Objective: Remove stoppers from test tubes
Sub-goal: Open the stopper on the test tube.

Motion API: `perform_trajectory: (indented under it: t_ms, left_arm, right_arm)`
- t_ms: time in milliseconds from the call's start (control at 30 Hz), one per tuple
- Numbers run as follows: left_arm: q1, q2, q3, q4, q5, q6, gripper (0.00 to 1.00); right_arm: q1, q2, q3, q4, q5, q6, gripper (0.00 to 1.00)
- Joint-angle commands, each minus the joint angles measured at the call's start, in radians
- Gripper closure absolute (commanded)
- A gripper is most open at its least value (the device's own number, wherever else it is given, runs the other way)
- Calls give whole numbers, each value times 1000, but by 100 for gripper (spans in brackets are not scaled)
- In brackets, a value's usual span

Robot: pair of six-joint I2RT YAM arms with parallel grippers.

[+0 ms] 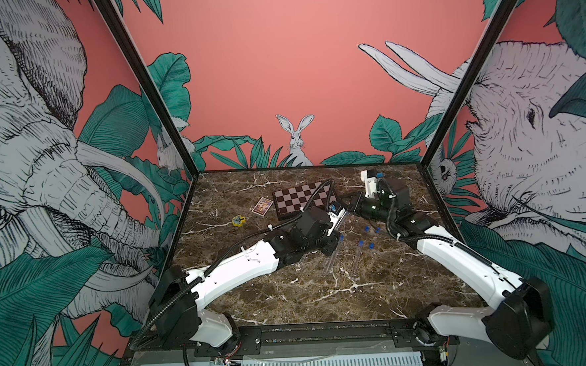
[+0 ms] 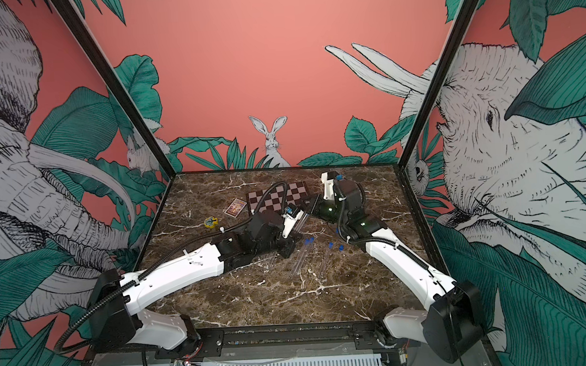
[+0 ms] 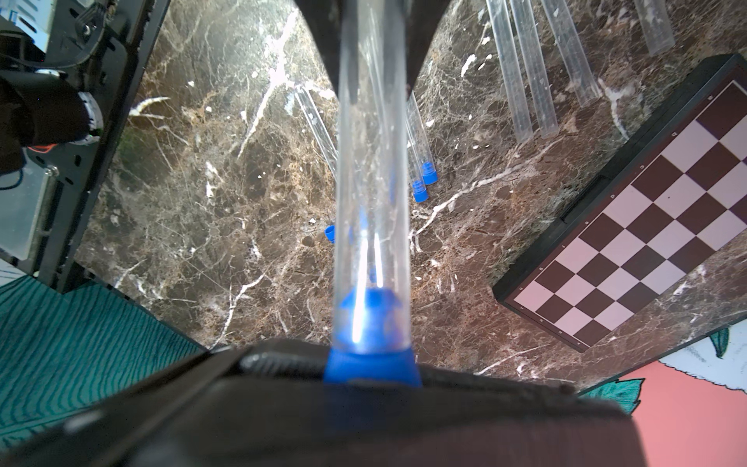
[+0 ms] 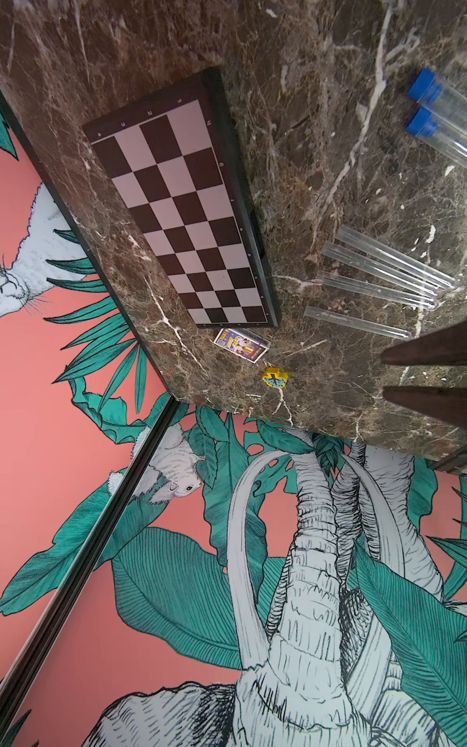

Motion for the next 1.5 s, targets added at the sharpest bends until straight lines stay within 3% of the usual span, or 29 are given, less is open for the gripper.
perform_trajectory:
  t_ms: [0, 367, 467, 800, 1100, 1467]
  left_arm:
    - [-7, -45, 53, 54, -7, 24, 100]
    - [-7, -67, 26, 63, -15, 24, 100]
    - [-7, -69, 19, 63, -8, 20, 100]
    - [-7, -62, 28, 69, -3, 22, 100]
    - [-7, -59, 31, 65, -1, 25, 100]
    - [-6, -60, 6, 69, -7, 28, 100]
  right_arm:
    - [24, 17, -21, 16, -40, 21, 99]
    - [9, -28, -39, 40, 18, 33, 100]
    - [6, -17, -18, 33, -2, 31, 86]
    - [12, -3, -16, 29, -33, 35, 80]
    - [14, -6, -19, 35, -25, 35, 100]
    - [1, -23, -30, 65, -6, 59, 100]
